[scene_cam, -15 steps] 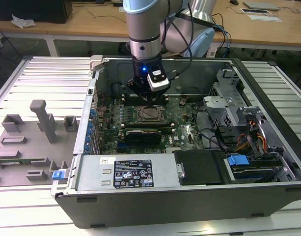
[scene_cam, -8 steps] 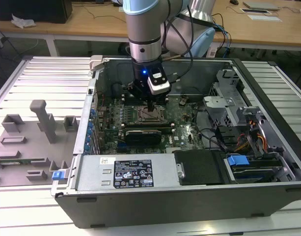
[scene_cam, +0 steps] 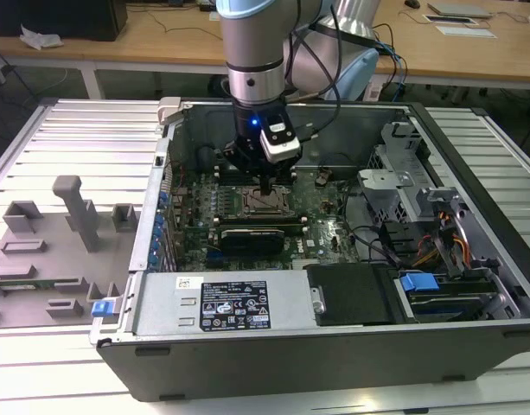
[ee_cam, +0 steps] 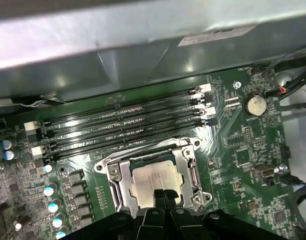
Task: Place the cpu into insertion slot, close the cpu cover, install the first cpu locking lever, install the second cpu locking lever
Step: 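Install the first cpu locking lever, then install the second cpu locking lever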
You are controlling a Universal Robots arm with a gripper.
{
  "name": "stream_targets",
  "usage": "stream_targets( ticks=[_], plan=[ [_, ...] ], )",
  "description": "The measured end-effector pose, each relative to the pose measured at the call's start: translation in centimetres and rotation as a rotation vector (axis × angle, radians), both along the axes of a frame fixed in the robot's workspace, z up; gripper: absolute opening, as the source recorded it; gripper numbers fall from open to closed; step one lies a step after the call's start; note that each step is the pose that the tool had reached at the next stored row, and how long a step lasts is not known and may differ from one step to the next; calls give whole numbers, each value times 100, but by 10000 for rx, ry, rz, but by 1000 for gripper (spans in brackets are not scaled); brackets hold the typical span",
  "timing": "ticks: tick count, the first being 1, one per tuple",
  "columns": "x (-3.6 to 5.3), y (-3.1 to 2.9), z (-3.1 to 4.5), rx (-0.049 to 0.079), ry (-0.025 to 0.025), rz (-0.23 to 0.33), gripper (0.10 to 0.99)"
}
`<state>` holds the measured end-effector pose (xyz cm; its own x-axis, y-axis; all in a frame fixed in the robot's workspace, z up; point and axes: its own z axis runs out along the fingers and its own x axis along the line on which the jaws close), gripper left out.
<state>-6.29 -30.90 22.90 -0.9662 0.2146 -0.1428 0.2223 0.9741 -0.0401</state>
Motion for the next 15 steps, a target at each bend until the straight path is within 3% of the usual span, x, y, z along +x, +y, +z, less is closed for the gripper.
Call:
stream_targets(
  ticks=[4,15],
  plan=[
    [0,0,62,-42,1,0,106],
    [0,0,65,-58,0,-1,106]
  ],
)
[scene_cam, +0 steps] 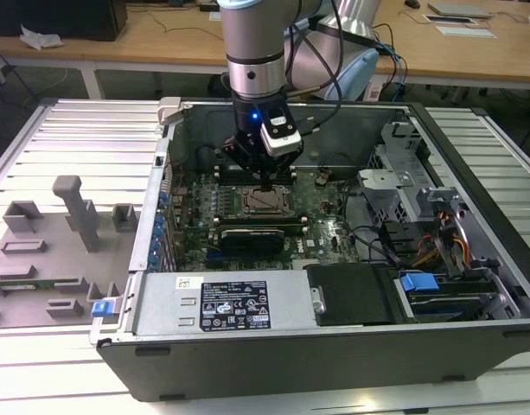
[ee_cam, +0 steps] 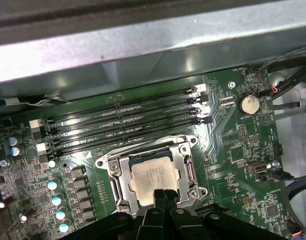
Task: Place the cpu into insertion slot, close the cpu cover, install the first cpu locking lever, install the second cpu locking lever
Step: 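Install the second cpu locking lever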
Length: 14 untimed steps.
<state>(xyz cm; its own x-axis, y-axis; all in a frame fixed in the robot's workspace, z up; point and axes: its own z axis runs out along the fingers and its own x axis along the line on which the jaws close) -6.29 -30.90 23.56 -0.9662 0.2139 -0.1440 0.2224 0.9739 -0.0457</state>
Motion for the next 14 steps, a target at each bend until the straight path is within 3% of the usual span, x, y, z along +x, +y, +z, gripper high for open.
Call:
stream_targets(
  ticks=[6,14],
  plan=[
    [0,1,2,-4,0,0,106],
    [0,0,109,-4,0,-1,106]
  ],
)
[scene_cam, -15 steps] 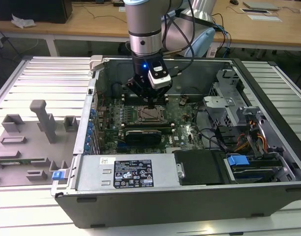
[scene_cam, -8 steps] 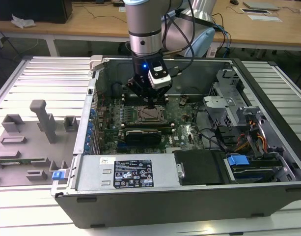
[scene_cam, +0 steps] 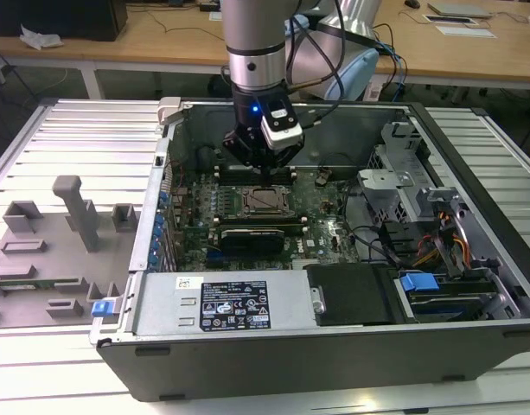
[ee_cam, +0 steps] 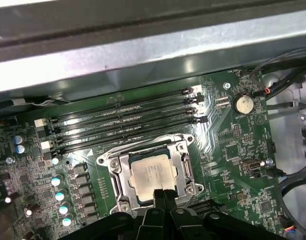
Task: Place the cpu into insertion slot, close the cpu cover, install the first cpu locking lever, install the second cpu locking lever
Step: 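Install the second cpu locking lever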
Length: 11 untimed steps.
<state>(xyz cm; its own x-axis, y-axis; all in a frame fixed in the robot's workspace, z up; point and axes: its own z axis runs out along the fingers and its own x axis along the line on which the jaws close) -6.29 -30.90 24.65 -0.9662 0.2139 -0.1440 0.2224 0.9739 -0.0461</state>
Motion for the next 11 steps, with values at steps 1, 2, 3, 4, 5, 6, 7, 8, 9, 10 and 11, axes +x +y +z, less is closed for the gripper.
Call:
stream_targets(
  ticks=[1,2,3,4,5,6,7,8,9,10,11],
  plan=[
    [0,0,2,1,-1,1,106],
    [0,-2,2,1,0,3,106],
    [0,-10,3,1,1,3,106],
    [0,-22,3,1,1,3,106],
    [0,-37,2,3,1,3,106],
    [-1,-52,2,3,0,3,106],
    [-4,-91,2,7,0,4,106],
    [-7,-125,3,12,1,3,106],
    [-9,-154,2,22,0,3,106],
    [-9,-174,2,30,0,3,106],
    [-9,-206,2,50,-1,4,106]
  ],
)
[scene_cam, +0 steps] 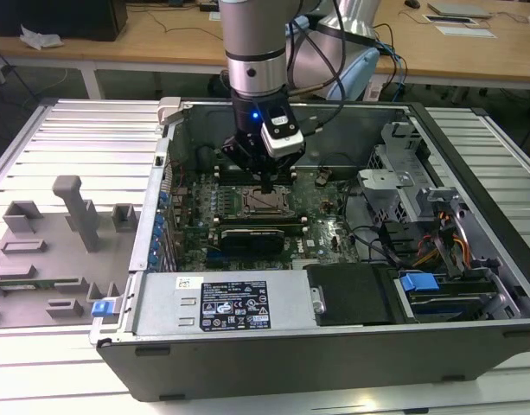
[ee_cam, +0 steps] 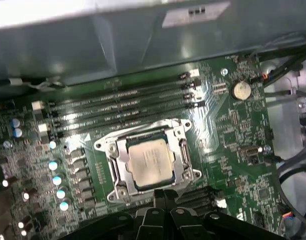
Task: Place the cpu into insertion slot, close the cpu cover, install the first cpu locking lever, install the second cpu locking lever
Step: 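Install the second cpu locking lever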
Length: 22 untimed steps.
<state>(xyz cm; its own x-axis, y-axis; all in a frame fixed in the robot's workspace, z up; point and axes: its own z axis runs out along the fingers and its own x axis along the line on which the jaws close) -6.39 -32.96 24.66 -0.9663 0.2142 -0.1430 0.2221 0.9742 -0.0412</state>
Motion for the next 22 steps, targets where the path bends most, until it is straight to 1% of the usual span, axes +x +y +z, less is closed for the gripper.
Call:
stream_targets(
  ticks=[5,6,7,8,9,10,16,18,22],
  plan=[
    [-1,-128,0,122,0,0,106],
    [-2,-168,-1,193,1,0,106],
    [-4,-208,-3,307,1,0,106],
    [-8,-248,-8,451,1,0,106],
    [-15,-281,-15,621,1,0,106],
    [-19,-294,-18,700,1,0,106],
    [-59,-369,-37,1298,1,0,106],
    [-75,-397,-46,1454,0,0,106],
    [-108,-445,-75,1664,1,-1,106]
  ],
)
